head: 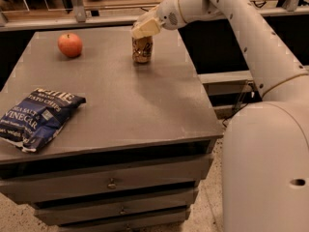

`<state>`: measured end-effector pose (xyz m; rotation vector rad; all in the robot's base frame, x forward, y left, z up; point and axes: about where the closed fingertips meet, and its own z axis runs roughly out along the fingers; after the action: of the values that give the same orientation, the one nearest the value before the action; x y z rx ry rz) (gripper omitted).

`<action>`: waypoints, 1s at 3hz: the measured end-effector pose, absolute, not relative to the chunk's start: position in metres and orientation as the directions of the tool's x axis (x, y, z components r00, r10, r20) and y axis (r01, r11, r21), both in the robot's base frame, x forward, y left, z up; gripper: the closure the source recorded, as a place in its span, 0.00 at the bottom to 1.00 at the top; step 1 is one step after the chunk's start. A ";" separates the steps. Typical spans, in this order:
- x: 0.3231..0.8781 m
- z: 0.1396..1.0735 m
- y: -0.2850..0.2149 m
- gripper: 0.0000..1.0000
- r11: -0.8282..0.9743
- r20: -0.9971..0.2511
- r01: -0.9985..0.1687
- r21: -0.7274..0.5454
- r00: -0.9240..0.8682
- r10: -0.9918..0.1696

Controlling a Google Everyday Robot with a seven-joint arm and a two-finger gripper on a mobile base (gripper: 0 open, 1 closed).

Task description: Move orange can near apple

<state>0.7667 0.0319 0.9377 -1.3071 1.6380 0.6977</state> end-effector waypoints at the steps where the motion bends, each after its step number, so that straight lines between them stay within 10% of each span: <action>1: 0.765 0.970 0.068 1.00 0.198 -0.900 -0.966 -0.166 0.066 -0.432; 3: 0.779 0.991 0.144 1.00 0.104 -0.842 -0.950 -0.293 0.205 -0.499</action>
Offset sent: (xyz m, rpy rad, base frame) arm 0.0294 0.1265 0.0969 -0.0889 -0.2351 0.2172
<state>0.7785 0.1437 0.9913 -1.5323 1.4299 0.5996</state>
